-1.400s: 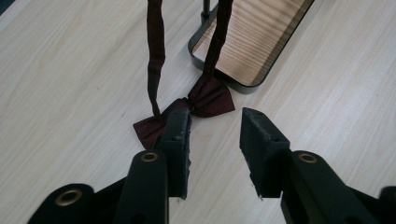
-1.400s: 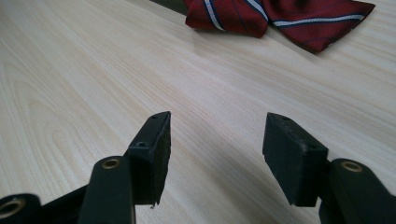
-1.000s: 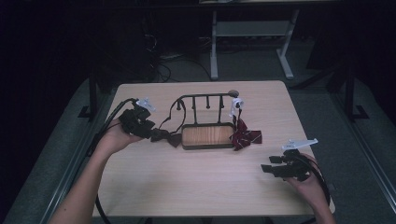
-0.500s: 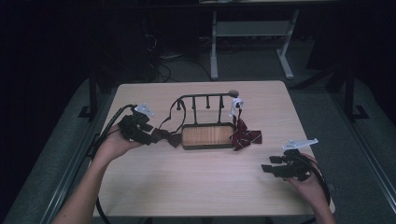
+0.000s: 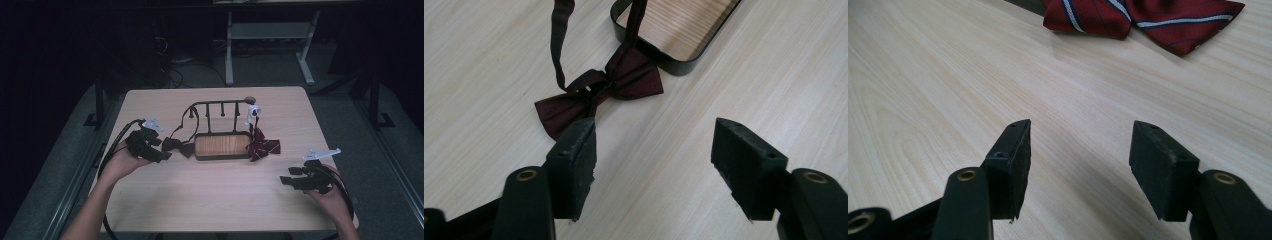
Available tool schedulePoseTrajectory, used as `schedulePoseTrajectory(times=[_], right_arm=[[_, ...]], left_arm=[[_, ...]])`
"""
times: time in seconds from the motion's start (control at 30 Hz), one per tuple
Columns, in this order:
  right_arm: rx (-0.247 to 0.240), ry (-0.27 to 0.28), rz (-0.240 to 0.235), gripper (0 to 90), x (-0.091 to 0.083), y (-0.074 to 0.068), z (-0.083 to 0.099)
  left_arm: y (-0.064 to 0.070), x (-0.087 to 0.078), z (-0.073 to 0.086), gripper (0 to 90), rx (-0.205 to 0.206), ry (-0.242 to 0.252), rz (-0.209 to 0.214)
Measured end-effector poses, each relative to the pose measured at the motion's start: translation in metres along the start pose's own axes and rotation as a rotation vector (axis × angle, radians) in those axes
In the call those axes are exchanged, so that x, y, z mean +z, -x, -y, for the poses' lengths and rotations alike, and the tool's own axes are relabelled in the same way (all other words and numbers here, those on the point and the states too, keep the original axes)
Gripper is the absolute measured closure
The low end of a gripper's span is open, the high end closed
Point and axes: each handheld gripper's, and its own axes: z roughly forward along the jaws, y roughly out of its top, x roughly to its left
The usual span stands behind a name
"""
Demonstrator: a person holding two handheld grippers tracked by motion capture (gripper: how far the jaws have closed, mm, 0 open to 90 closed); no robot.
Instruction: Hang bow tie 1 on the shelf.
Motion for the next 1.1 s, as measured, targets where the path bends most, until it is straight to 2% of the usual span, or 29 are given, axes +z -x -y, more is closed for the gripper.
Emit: schedulePoseTrajectory(times=[0.4, 0.87, 1.1], right_arm=[[0.002, 0.001, 0.002, 41.7, 0.000, 0.000, 0.000], [-0.006, 0.001, 0.012, 41.7, 0.000, 0.000, 0.000], [-0.009, 0.008, 0.023, 41.7, 0.000, -0.002, -0.001]], left_arm=[[0.006, 0.009, 0.015, 30.5, -0.013, 0.011, -0.012], [0.009, 0.018, 0.033, 29.9, -0.034, 0.031, -0.005], [0.015, 0.023, 0.043, 29.9, -0.040, 0.048, -0.011]])
